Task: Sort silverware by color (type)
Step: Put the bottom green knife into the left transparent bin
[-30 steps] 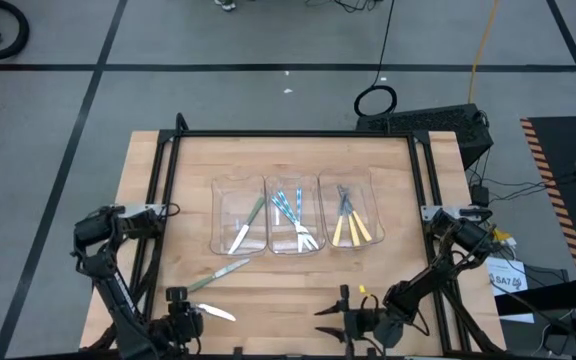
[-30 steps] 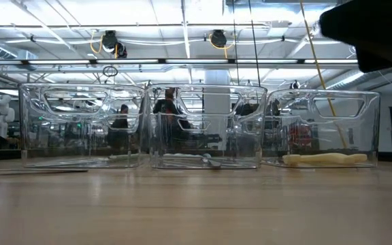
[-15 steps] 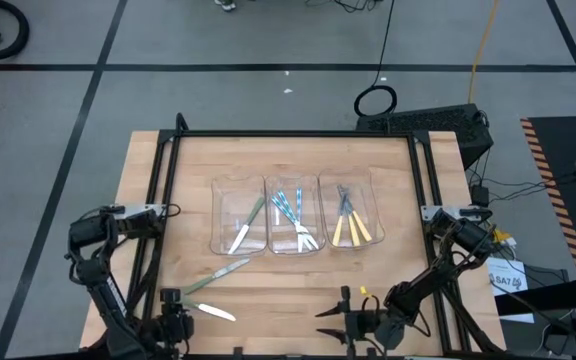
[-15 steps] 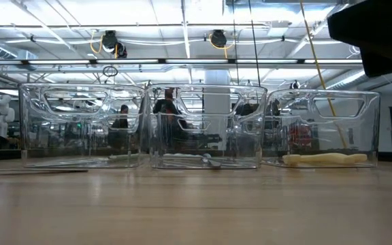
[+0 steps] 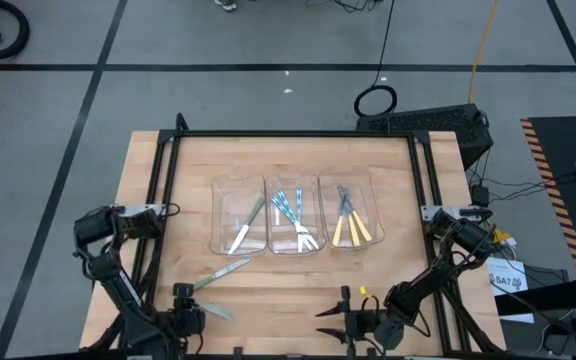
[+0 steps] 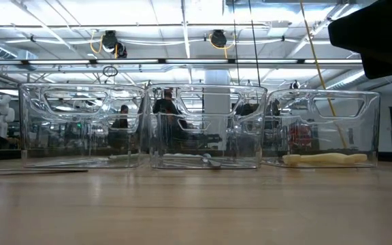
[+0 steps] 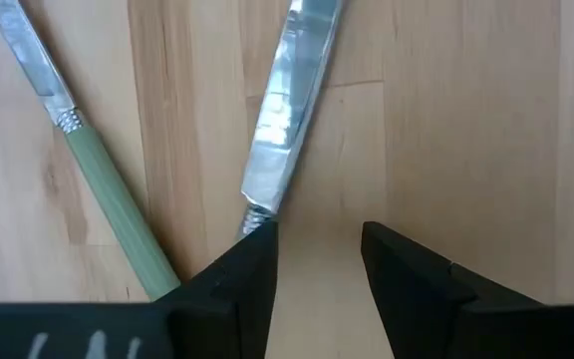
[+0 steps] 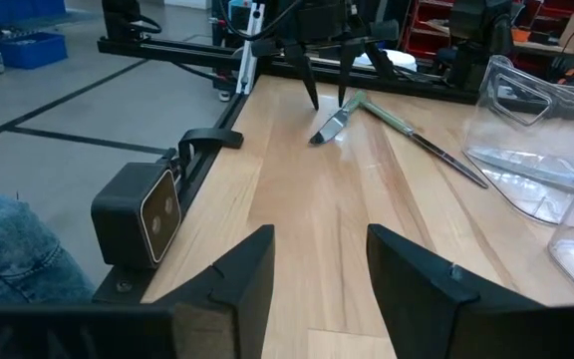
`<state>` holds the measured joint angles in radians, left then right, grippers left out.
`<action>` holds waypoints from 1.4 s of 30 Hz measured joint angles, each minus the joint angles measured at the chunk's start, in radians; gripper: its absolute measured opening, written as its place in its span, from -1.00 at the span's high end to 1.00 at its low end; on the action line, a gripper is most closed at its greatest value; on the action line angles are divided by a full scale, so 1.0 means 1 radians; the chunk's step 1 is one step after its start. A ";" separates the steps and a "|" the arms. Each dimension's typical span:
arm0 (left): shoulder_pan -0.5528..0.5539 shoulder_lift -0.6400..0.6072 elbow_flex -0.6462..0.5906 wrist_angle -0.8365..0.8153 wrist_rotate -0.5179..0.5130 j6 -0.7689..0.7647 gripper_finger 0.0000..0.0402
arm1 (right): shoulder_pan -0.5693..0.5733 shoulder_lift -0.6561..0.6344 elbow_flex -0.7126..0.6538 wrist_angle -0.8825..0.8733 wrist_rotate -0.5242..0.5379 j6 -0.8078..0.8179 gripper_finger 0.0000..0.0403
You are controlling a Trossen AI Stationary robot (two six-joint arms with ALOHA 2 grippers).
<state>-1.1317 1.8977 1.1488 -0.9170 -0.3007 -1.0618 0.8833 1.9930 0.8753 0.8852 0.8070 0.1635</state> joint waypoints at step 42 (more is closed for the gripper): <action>0.032 0.006 -0.020 0.083 0.023 -0.102 0.68 | 0.003 0.000 0.000 -0.013 -0.109 0.039 0.23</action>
<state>-1.1000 1.9034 1.1292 -0.8344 -0.2772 -1.1635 0.8862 1.9926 0.8757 0.8719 0.6983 0.2020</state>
